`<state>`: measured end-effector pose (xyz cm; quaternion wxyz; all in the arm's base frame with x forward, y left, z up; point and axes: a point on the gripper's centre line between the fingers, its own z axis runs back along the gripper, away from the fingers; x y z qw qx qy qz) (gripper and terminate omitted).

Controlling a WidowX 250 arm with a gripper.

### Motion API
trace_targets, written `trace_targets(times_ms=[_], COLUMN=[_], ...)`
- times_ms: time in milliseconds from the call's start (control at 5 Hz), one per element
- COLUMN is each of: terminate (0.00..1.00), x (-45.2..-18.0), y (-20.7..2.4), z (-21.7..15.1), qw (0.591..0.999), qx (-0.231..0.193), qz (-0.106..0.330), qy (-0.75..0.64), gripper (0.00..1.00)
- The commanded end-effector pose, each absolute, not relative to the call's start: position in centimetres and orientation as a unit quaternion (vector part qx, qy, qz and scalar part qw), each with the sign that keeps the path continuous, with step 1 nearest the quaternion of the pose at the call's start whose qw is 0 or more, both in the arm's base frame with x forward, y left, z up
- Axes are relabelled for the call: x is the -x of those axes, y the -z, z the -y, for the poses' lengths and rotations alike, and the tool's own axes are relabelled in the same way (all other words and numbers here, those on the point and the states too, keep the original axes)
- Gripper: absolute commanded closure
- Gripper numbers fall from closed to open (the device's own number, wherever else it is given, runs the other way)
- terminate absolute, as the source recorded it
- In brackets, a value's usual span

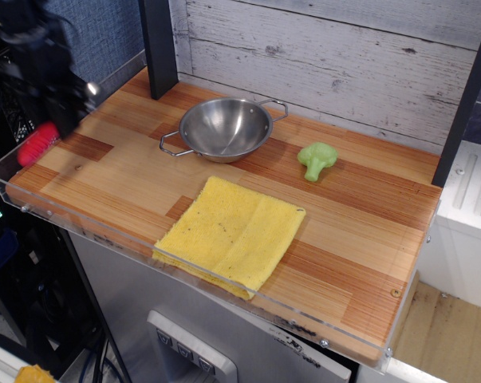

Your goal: Place the spoon on the far edge of the table.

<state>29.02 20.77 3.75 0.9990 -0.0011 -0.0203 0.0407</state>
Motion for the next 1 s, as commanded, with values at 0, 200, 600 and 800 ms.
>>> trace_targets(times_ms=[0, 200, 600, 800], terminate=[0.0, 0.0, 0.0, 0.0], x=[-29.6, -29.7, -29.9, -29.8], y=[-7.5, -6.2, -3.7, -2.9], z=[-18.6, -19.6, -20.8, -20.4], qw=[0.997, 0.998, 0.998, 0.998], qx=[-0.03, -0.046, -0.062, -0.067], qz=[0.066, 0.048, 0.019, 0.01], qy=[-0.014, -0.02, -0.021, -0.012], gripper=[1.0, 1.0, 1.0, 1.0])
